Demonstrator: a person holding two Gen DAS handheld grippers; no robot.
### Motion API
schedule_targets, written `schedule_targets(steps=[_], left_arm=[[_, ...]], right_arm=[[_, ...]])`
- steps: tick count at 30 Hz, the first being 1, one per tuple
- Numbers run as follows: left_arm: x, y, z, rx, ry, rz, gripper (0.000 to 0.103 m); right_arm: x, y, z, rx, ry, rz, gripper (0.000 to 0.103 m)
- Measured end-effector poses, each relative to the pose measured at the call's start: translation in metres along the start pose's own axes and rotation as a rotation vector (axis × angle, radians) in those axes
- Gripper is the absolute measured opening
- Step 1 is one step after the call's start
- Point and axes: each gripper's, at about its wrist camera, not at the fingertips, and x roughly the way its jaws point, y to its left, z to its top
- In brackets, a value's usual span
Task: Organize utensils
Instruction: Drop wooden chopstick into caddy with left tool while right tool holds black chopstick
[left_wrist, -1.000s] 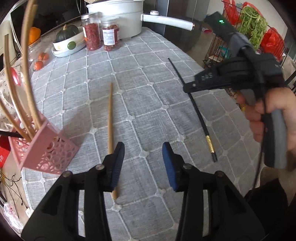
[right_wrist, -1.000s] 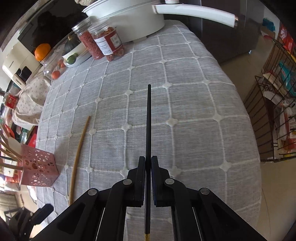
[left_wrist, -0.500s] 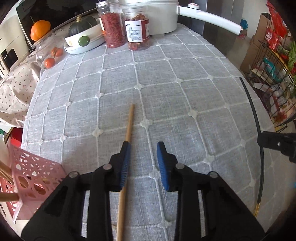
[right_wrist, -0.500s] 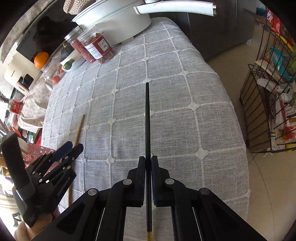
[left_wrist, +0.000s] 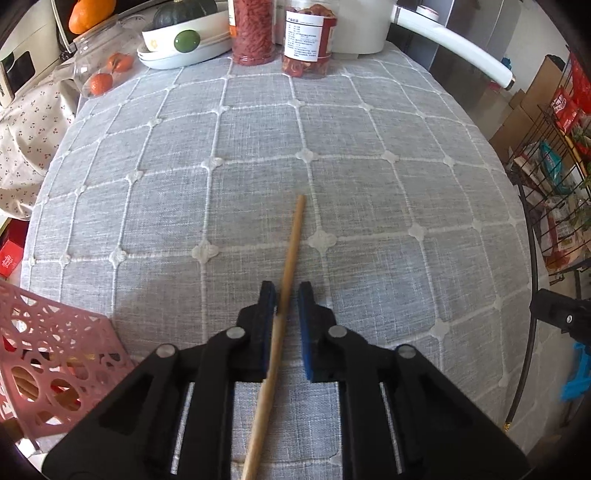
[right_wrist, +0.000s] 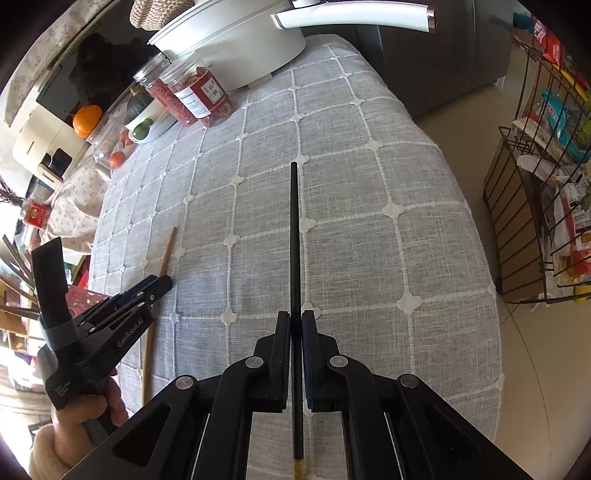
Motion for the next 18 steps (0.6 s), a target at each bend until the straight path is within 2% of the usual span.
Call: schedule_targets(steps=[3, 7, 9, 13, 18], left_arm=[[-0.001, -0.004, -0.002, 0.021, 0.003, -0.004, 0.008], [-0.011, -0.015, -0.009, 0.029, 0.014, -0.066, 0.007], [-0.02, -0.025, -0.014, 0.068, -0.001, -0.085, 0.007], [-0.053, -0.043, -0.024, 0.136, -0.062, -0.141, 0.007], [-0.104, -0.048, -0.034, 0.202, -0.177, -0.191, 0.007]], right_arm=[[-0.005, 0.001, -0.002, -0.004, -0.013, 0.008, 0.006], [-0.018, 0.001, -0.006, -0.012, -0.044, 0.031, 0.006], [-0.027, 0.002, -0.009, -0.02, -0.068, 0.039, 0.006], [-0.047, 0.004, -0.015, -0.046, -0.124, 0.055, 0.006], [-0.077, 0.011, -0.025, -0.1, -0.214, 0.069, 0.006]])
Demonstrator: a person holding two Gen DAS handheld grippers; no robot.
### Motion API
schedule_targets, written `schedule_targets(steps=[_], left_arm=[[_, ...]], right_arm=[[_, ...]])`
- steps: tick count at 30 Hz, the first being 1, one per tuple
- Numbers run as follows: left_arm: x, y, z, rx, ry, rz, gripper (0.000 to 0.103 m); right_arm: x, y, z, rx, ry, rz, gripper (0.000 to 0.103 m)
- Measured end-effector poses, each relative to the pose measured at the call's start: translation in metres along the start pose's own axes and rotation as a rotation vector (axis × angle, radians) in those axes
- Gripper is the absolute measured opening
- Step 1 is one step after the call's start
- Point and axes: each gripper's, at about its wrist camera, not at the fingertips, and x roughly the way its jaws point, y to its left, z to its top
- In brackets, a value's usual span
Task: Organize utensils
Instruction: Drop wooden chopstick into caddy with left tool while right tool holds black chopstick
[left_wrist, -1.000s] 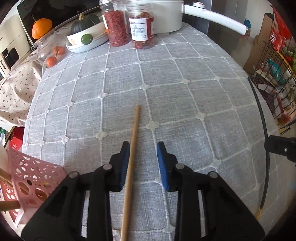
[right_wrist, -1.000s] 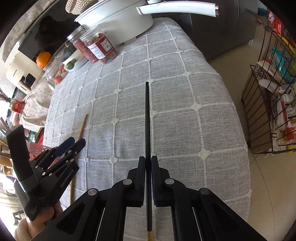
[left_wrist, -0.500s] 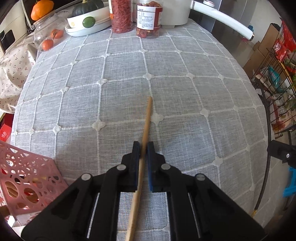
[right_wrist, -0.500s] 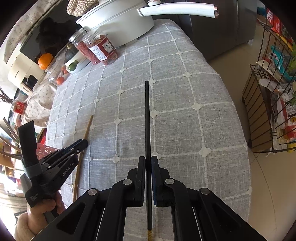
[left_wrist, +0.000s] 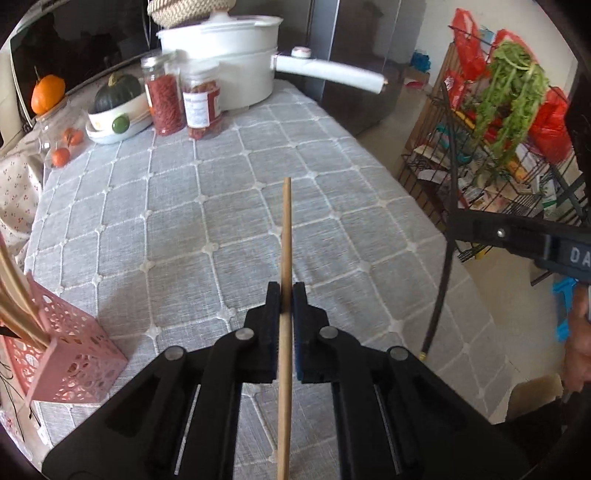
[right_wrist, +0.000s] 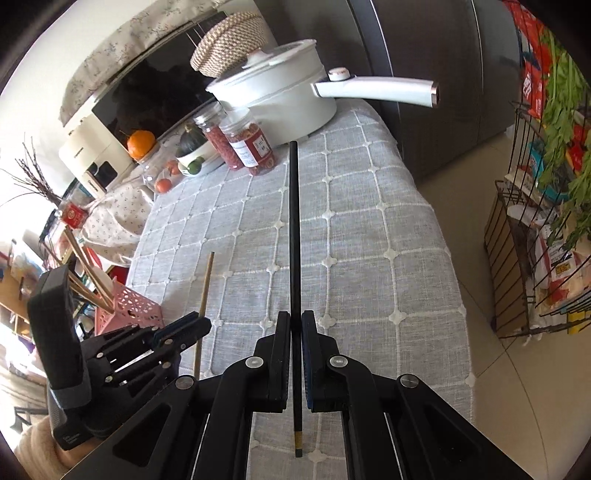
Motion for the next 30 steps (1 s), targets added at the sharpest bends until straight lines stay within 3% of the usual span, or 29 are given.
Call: schedule_targets(steps=[13, 22, 30], left_arm=[[-0.105, 0.012, -0.003, 0.026, -0.327, -0.032, 0.007], [-0.168, 0.041, -0.005, -0.038, -0.526, -0.055, 0.007], [-0.204, 0.072, -0.015, -0.11, -0.646, -0.003, 0.007]], right_arm=[[-0.075, 0.045, -0.001, -0.167, -0.269, -0.009, 0.006], [-0.092, 0.071, -0.002, -0.226, -0.264, 0.011, 0.006], [-0.105, 0.092, -0.005, -0.244, -0.297, 0.087, 0.006]])
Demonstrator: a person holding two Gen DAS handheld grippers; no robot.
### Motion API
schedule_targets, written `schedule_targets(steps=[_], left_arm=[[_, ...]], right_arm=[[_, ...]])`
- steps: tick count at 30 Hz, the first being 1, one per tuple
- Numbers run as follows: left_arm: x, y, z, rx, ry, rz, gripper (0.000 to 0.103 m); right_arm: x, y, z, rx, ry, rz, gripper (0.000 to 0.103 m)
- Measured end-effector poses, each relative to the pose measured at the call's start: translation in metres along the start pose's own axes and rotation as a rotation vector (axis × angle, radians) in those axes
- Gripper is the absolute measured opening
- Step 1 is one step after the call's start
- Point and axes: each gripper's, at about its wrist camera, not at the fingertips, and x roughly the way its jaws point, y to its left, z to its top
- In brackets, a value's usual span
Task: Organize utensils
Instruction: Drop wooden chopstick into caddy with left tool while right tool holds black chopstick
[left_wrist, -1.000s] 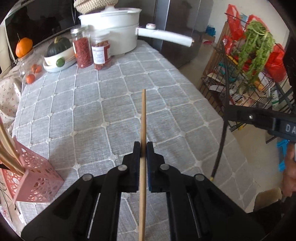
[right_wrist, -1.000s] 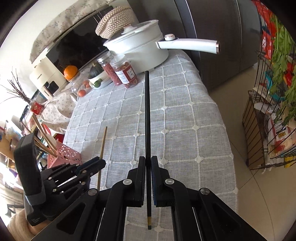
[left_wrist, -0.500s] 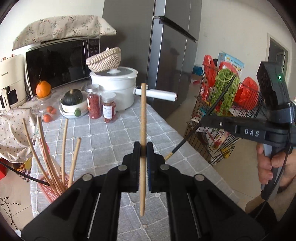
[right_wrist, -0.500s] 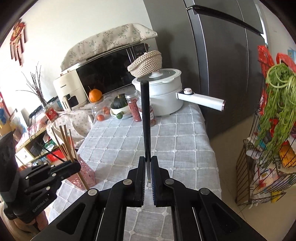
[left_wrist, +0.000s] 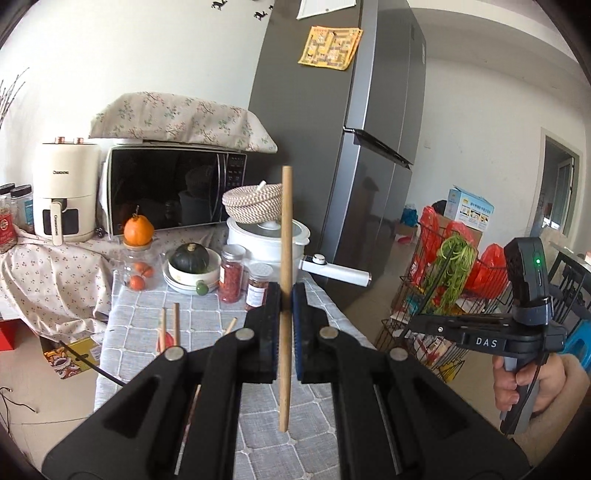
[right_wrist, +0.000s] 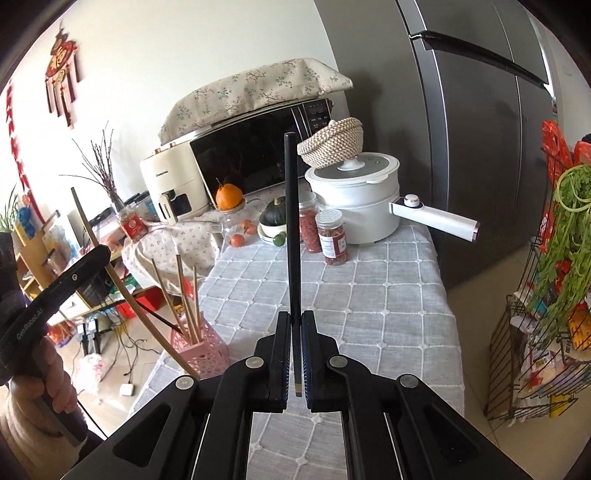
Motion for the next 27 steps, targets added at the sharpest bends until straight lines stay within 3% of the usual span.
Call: schedule_targets(steps=[10, 19, 27], left_arm=[[-0.005, 0.037, -0.001, -0.019, -0.076, 0.133, 0.007], [0.019, 0.066, -0.023, 0.024, -0.049, 0.242, 0.007], [0.044, 0.092, -0.042, -0.022, 0.042, 0.26, 0.007]], right_arm=[[0.005, 0.04, 0.013, -0.024, -0.028, 0.106, 0.006], [0.026, 0.077, 0.02, -0.044, -0.033, 0.175, 0.006], [0.044, 0.097, 0.024, -0.038, -0.034, 0.223, 0.006]])
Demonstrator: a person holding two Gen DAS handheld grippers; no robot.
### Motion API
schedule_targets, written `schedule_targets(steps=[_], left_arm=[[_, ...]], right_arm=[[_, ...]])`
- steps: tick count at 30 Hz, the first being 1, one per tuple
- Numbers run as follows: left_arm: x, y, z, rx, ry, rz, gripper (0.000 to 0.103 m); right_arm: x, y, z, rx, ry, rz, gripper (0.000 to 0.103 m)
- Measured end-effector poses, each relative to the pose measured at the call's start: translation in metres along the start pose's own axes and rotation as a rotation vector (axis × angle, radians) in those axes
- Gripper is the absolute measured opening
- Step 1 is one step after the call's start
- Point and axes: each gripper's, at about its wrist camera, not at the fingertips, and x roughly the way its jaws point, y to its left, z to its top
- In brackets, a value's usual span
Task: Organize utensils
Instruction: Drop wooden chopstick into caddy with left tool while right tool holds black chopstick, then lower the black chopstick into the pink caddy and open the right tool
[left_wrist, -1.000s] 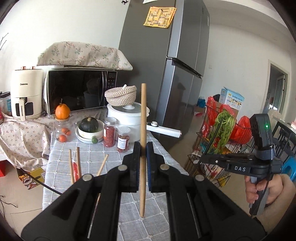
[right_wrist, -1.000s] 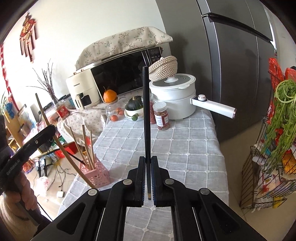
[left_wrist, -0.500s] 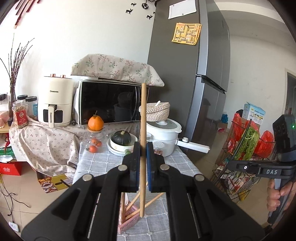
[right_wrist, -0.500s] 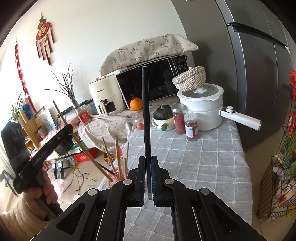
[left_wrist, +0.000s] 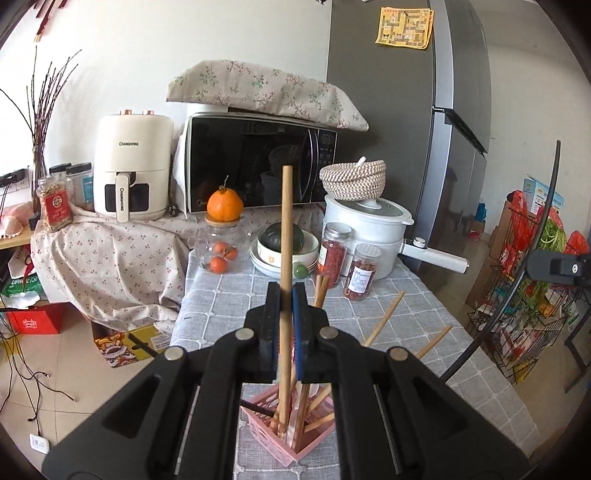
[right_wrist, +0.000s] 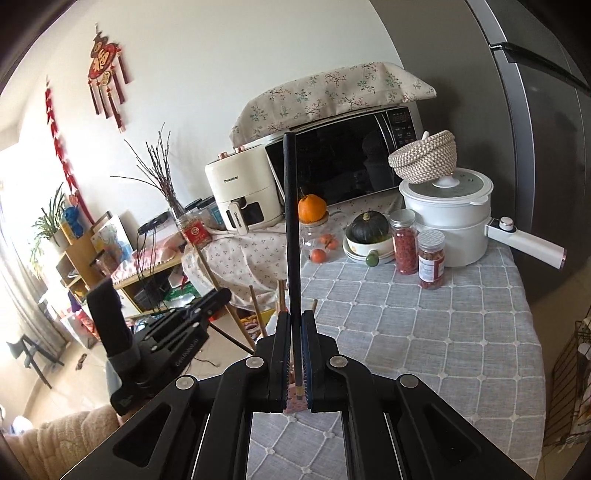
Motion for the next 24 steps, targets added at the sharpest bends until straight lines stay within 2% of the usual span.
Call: schedule_targets(steps=[6, 11, 17, 24], left_arm=[[0.006, 0.002, -0.004, -0.008, 0.042, -0.015, 0.009], [-0.002, 0.003, -0.001, -0.025, 0.061, -0.012, 0.036], [-0.008, 0.014, -0.006, -0.041, 0.135, 0.027, 0.056], [-0.011, 0.026, -0.019, -0.02, 0.22, 0.058, 0.062]], right_arm=[[0.016, 0.01, 0.001, -0.006, -0.013, 0.014, 0.006], [0.033, 0.013, 0.0, -0.002, -0.01, 0.009, 0.006], [0.052, 0.017, -0.004, -0.005, -0.019, -0.009, 0.006], [0.077, 0.023, -0.011, -0.029, 0.014, -0.032, 0.006]])
